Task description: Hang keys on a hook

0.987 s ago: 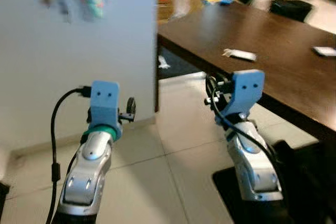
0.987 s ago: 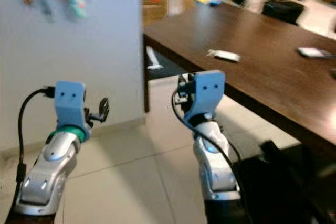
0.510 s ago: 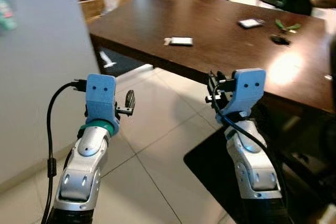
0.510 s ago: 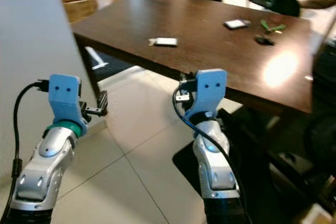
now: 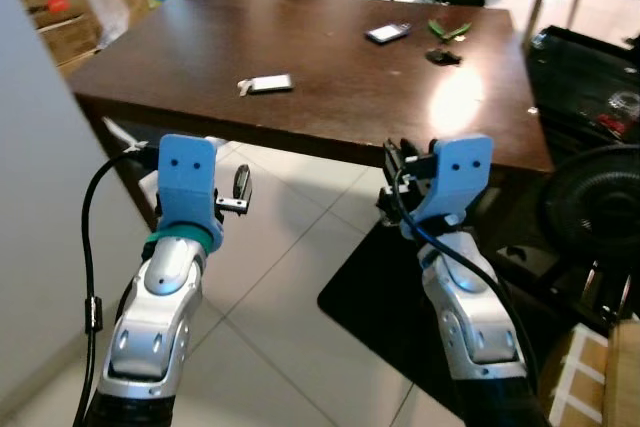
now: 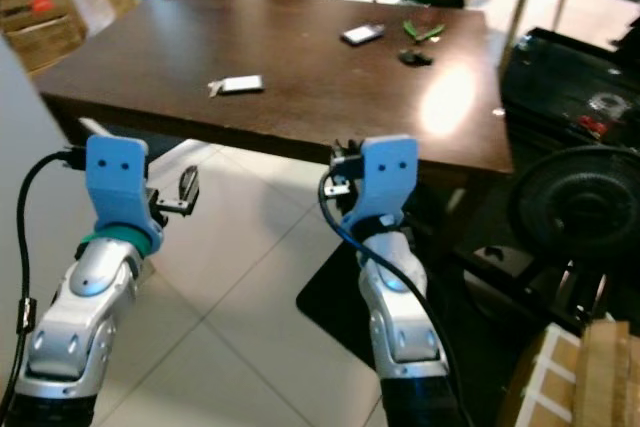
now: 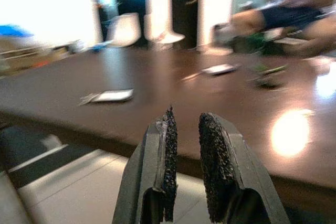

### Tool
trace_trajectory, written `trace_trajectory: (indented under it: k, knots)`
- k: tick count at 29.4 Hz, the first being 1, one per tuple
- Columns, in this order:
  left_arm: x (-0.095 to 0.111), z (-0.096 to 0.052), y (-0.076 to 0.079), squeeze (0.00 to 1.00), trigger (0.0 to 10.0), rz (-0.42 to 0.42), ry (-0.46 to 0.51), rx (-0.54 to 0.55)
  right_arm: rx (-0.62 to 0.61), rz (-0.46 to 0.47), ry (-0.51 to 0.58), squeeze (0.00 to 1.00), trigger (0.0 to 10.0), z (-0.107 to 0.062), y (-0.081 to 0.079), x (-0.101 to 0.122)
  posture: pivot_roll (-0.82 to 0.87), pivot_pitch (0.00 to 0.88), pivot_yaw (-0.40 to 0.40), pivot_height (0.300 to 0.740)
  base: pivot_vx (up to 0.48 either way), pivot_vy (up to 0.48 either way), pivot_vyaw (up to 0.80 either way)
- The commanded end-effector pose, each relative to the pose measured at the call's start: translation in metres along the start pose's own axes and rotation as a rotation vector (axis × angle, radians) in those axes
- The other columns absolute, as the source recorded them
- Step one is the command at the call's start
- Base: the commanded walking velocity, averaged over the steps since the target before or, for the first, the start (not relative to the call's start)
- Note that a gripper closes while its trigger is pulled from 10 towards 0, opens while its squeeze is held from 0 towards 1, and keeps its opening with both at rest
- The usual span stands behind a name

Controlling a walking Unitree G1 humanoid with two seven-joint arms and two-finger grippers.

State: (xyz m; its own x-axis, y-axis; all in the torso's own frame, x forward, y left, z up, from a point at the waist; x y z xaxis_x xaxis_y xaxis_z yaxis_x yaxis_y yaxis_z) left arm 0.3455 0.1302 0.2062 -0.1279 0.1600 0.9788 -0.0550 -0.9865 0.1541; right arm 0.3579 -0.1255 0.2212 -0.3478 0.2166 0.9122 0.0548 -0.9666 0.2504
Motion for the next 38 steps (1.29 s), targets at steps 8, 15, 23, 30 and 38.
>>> trace_trajectory:
  k: [8,15,23,30,38]
  knots:
    - [-0.012,-0.004,-0.017,0.0,10.0,0.046,-0.015,0.065,0.042,-0.044,0.036,0.0,10.0,-0.004,-0.012,0.002,-0.15,0.01,0.116,0.74,0.39,0.0,-0.1]
    - [-0.013,-0.005,-0.018,0.0,10.0,0.047,-0.02,0.069,0.057,-0.032,0.036,0.0,10.0,-0.006,-0.015,0.002,-0.15,0.017,0.116,0.74,0.48,0.0,0.0]
    - [-0.013,-0.005,-0.017,0.0,10.0,0.045,-0.018,0.065,0.069,-0.028,0.042,0.0,10.0,-0.007,-0.018,0.002,-0.15,0.023,0.117,0.74,0.44,0.0,0.0]
    - [-0.013,-0.005,-0.017,0.0,10.0,0.044,-0.02,0.062,0.073,-0.034,0.037,0.0,10.0,-0.008,-0.019,0.0,-0.15,0.027,0.118,0.74,0.416,0.0,0.0]
    - [-0.015,-0.006,-0.013,0.0,10.0,0.041,-0.03,0.038,0.033,-0.046,-0.002,0.0,10.0,-0.005,-0.002,-0.008,-0.15,0.032,0.12,0.74,0.397,0.0,-0.38]
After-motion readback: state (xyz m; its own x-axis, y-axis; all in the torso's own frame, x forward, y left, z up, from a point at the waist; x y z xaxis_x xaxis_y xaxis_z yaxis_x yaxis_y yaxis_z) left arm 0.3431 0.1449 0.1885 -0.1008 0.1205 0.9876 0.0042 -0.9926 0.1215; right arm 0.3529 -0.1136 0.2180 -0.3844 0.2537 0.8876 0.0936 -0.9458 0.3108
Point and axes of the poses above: a point about 5 cm out from each wrist's last joint towards the gripper, its own z axis pointing out of the wrist towards the gripper, its own x axis along the axis of the wrist's last joint, y = z × x, the point moved 4 cm from there along z, pointing out of the wrist towards the gripper, and after that the axes turned 14 degrees about -z, right-handed, at the moved point
